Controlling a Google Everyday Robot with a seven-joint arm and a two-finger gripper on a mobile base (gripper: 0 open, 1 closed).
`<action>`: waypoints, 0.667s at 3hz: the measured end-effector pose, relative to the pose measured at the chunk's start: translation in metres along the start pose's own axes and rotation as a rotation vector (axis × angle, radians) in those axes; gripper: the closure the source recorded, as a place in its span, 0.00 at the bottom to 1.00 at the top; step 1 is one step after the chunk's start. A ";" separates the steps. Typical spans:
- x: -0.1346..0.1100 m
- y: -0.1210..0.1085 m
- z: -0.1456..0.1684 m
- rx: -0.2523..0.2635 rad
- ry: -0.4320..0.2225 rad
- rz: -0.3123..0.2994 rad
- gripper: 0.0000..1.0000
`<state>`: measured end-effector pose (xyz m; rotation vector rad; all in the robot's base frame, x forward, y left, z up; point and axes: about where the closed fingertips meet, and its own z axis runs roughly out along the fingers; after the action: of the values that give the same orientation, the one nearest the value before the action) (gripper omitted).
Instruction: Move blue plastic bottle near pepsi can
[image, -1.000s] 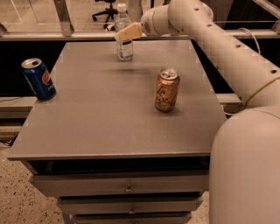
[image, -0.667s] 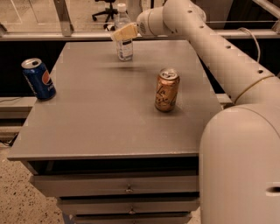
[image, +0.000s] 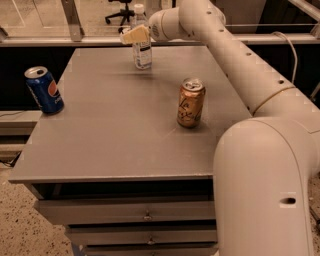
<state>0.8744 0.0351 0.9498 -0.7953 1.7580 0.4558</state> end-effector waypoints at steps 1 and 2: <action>-0.003 0.004 0.003 -0.019 -0.012 0.004 0.42; -0.003 0.007 0.001 -0.031 -0.022 0.011 0.65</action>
Offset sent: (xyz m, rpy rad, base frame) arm -0.0093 -0.0009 0.0070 0.0467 -0.0042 0.0315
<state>0.8706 0.0409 0.9516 -0.7997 1.7397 0.4983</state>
